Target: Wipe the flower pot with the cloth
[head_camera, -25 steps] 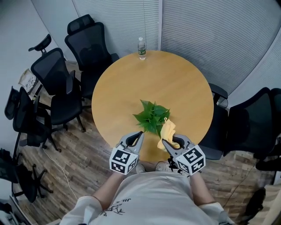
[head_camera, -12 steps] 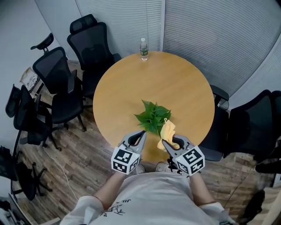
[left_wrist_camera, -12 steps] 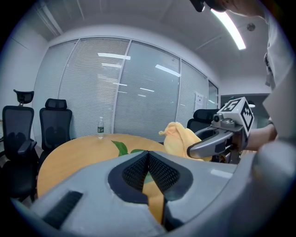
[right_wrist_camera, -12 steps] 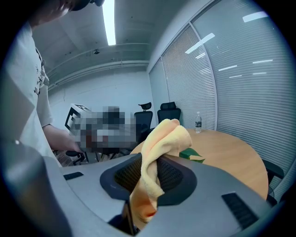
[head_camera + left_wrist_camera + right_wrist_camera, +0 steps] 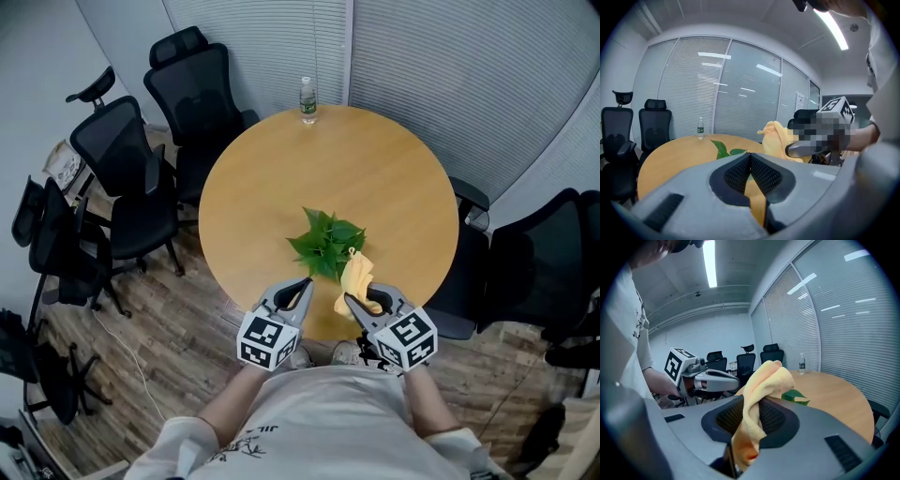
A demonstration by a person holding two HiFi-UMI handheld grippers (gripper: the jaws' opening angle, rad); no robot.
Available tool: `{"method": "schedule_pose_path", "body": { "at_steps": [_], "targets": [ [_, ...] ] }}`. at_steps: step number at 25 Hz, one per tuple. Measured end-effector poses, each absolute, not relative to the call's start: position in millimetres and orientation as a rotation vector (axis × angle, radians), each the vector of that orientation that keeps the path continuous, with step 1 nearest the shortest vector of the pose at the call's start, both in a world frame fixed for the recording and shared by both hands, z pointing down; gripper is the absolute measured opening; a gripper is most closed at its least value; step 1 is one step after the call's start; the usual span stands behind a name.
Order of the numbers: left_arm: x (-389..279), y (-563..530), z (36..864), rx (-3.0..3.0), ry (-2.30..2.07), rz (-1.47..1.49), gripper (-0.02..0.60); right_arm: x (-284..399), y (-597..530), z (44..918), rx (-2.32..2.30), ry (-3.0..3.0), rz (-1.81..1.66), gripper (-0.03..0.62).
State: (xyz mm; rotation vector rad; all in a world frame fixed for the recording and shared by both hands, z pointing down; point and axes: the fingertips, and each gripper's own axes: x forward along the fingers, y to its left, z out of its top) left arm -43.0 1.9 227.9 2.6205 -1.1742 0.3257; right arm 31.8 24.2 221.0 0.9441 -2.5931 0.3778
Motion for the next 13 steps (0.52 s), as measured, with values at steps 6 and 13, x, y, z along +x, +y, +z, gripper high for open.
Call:
{"method": "schedule_pose_path", "body": {
  "at_steps": [6, 13],
  "targets": [
    [-43.2, 8.3, 227.3, 2.621, -1.168, 0.334, 0.011, 29.6, 30.6, 219.5, 0.927, -2.595, 0.369, 0.083],
    [-47.2, 11.1, 226.6, 2.615, -1.174, 0.326, 0.011, 31.6, 34.0, 219.3, 0.936, -2.591, 0.367, 0.083]
  ]
}}
